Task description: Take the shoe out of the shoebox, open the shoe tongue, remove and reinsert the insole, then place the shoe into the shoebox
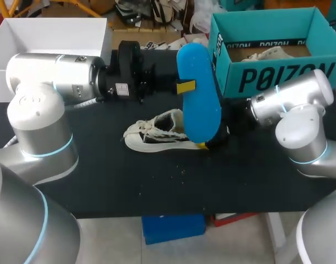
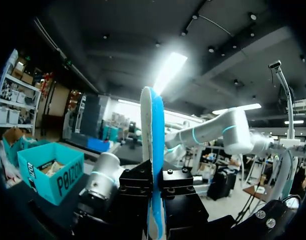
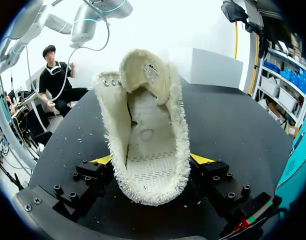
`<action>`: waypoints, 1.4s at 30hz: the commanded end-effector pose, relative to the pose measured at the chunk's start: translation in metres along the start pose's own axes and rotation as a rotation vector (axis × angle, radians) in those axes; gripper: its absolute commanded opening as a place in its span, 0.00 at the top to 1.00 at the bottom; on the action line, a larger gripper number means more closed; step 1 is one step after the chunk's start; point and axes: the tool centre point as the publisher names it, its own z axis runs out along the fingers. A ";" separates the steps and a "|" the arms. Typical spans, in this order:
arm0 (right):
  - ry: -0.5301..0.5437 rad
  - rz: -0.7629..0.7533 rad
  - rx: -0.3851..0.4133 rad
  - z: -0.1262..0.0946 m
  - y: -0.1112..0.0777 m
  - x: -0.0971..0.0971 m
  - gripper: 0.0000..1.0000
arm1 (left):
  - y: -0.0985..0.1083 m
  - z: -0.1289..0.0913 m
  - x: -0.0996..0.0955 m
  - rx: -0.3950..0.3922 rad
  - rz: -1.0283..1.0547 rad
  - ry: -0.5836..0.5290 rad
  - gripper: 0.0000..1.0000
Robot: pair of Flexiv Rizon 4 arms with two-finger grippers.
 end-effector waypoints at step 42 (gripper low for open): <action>0.024 -0.065 0.156 -0.025 0.012 -0.004 0.00 | -0.051 -0.020 0.031 0.035 -0.205 0.122 1.00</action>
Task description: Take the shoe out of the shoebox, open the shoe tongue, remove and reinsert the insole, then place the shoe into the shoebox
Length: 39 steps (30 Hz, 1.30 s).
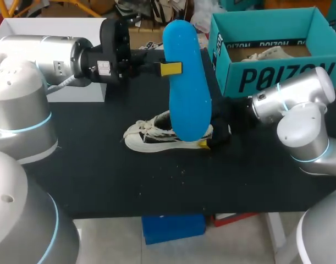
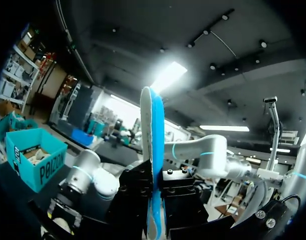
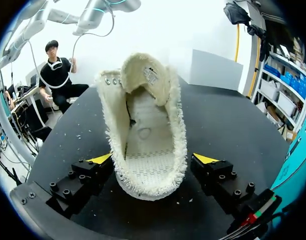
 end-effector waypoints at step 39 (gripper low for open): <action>0.049 -0.090 0.808 -0.009 0.016 0.010 0.00 | 0.001 0.001 0.001 0.002 0.002 -0.004 1.00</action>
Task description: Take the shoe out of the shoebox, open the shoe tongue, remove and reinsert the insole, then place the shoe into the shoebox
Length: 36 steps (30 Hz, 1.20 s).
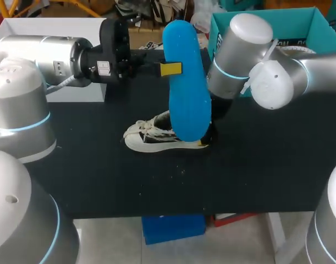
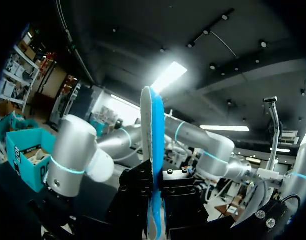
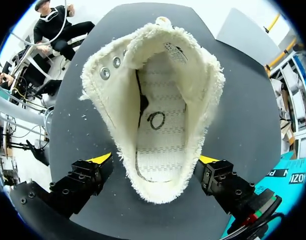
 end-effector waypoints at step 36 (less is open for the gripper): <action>-0.053 -0.110 -0.635 0.002 0.020 0.000 0.00 | 0.001 0.001 0.000 0.002 0.002 -0.003 1.00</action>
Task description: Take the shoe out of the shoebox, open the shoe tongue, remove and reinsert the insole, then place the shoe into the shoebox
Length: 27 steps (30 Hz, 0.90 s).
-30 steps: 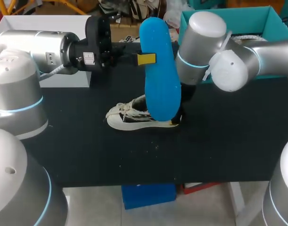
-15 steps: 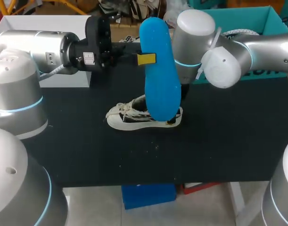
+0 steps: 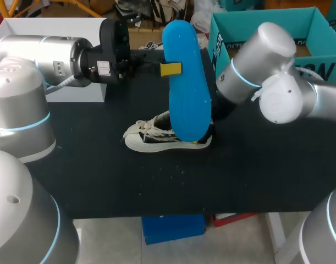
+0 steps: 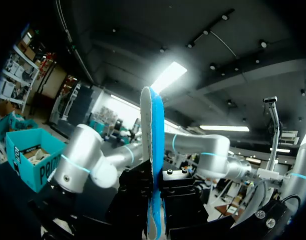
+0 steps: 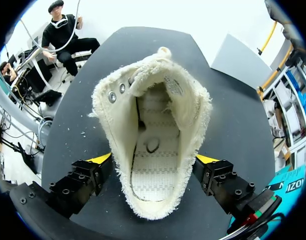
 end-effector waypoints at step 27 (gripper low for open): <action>0.012 0.061 -0.398 0.019 -0.027 0.007 0.00 | 0.001 0.001 0.000 0.002 0.002 -0.003 1.00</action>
